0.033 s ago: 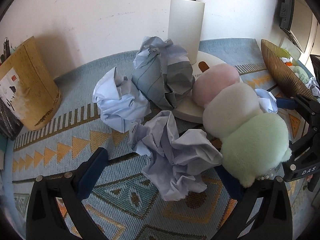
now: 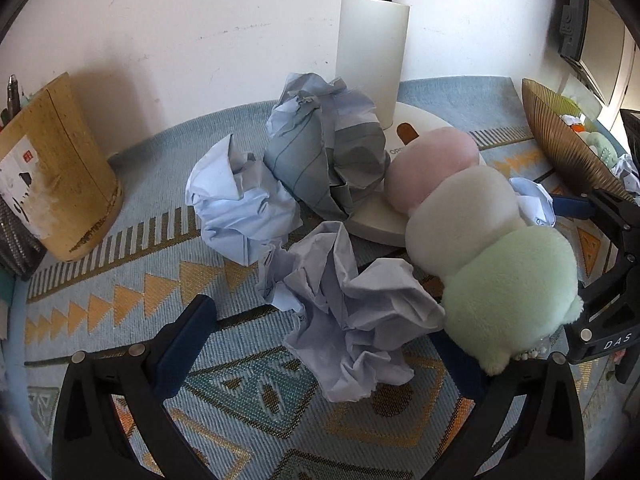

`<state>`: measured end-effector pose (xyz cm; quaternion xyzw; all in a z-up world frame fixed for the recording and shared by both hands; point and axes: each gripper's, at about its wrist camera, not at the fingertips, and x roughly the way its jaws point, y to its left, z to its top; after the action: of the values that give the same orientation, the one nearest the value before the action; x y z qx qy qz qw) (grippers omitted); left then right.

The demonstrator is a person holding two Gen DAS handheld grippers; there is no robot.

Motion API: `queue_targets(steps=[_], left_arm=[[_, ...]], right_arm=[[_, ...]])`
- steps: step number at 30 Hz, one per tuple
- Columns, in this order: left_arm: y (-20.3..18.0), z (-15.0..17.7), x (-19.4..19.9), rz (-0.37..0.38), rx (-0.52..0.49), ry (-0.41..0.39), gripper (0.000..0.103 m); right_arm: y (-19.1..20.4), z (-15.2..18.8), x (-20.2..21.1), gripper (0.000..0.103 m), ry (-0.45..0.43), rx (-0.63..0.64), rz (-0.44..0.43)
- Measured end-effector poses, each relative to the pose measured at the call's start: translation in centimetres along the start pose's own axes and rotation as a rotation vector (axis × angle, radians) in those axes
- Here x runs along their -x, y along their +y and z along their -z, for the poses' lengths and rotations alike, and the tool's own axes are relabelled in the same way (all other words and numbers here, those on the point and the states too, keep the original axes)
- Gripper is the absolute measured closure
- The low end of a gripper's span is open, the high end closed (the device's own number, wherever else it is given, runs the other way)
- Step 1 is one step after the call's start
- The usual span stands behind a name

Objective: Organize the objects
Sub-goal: 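Move both tools back toward the remaining paper balls, plush and orange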

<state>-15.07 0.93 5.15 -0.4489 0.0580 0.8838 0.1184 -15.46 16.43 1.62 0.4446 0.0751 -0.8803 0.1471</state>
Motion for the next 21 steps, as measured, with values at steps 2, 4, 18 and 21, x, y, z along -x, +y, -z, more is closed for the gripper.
queue_targets(steps=[2, 4, 18, 21], left_arm=[[-0.02, -0.01, 0.01, 0.000, 0.000, 0.000, 0.000], [-0.03, -0.01, -0.03, 0.000, 0.000, 0.000, 0.000], [-0.13, 0.01, -0.13, 0.000, 0.001, 0.000, 0.000], [-0.14, 0.01, -0.15, 0.000, 0.000, 0.001, 0.000]], right_arm=[[-0.03, 0.01, 0.00, 0.000, 0.000, 0.000, 0.000], [0.01, 0.03, -0.03, 0.000, 0.000, 0.000, 0.000], [0.00, 0.13, -0.18, 0.000, -0.001, 0.000, 0.000], [0.04, 0.17, -0.20, 0.000, -0.001, 0.000, 0.001]])
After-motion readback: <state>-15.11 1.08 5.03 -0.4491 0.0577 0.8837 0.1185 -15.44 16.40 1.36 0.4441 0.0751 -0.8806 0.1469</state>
